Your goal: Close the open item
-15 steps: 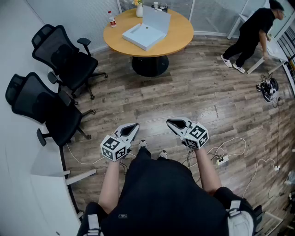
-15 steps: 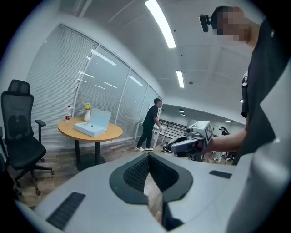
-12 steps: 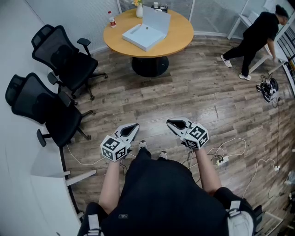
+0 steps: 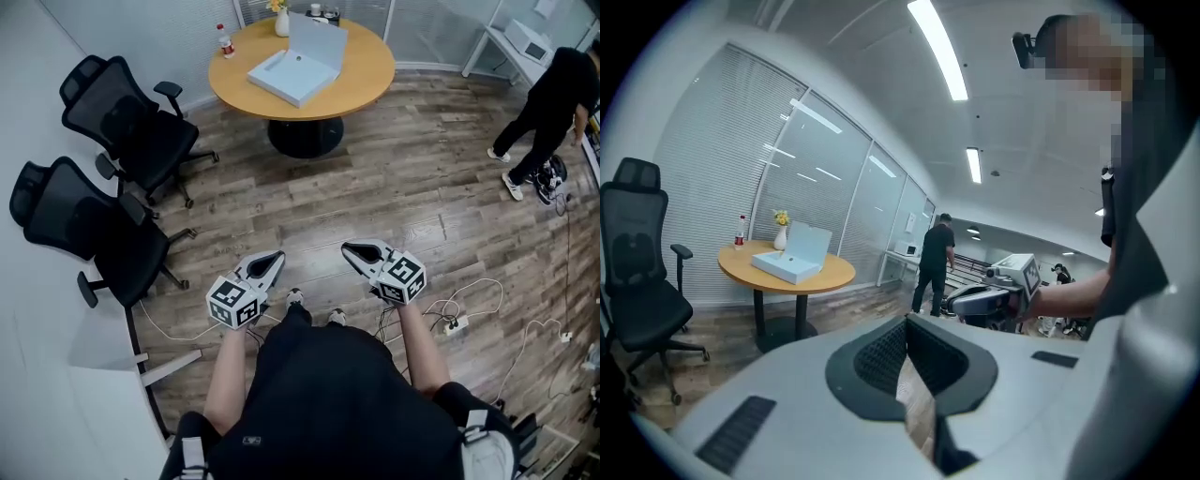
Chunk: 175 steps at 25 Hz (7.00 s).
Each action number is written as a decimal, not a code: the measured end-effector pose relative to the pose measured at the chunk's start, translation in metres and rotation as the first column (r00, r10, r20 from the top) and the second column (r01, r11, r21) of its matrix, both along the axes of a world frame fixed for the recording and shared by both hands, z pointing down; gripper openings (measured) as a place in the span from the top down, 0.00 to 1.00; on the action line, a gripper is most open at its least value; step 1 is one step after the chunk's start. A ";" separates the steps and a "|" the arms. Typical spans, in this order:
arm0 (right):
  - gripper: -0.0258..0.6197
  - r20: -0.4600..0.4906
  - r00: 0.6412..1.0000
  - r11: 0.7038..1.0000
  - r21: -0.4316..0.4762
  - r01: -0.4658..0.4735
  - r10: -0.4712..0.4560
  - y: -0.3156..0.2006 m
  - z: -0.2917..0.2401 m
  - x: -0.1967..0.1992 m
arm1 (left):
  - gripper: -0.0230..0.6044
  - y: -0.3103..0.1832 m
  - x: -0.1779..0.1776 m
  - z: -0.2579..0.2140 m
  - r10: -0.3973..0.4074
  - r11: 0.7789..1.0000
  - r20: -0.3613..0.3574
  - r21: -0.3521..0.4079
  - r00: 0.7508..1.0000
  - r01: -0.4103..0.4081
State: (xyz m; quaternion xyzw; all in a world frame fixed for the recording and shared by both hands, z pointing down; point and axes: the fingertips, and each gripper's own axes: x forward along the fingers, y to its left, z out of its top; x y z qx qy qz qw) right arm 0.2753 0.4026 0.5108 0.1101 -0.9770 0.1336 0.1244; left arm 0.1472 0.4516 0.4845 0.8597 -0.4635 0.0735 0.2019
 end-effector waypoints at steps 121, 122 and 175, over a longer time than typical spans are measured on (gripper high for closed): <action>0.94 -0.147 0.989 1.000 0.005 -0.026 0.026 -0.348 0.042 -0.116 | 0.95 -0.312 -0.168 0.010 -0.135 0.991 0.000 -0.015 0.991 0.135; 0.94 -0.148 0.989 1.000 0.005 -0.027 0.028 -0.351 0.042 -0.122 | 0.95 -0.315 -0.173 0.011 -0.133 0.991 -0.002 -0.017 0.991 0.133; 0.94 -0.200 0.973 0.993 0.056 -0.105 0.114 -0.495 0.037 -0.250 | 0.95 -0.470 -0.317 0.024 -0.057 0.998 -0.030 -0.018 0.998 0.056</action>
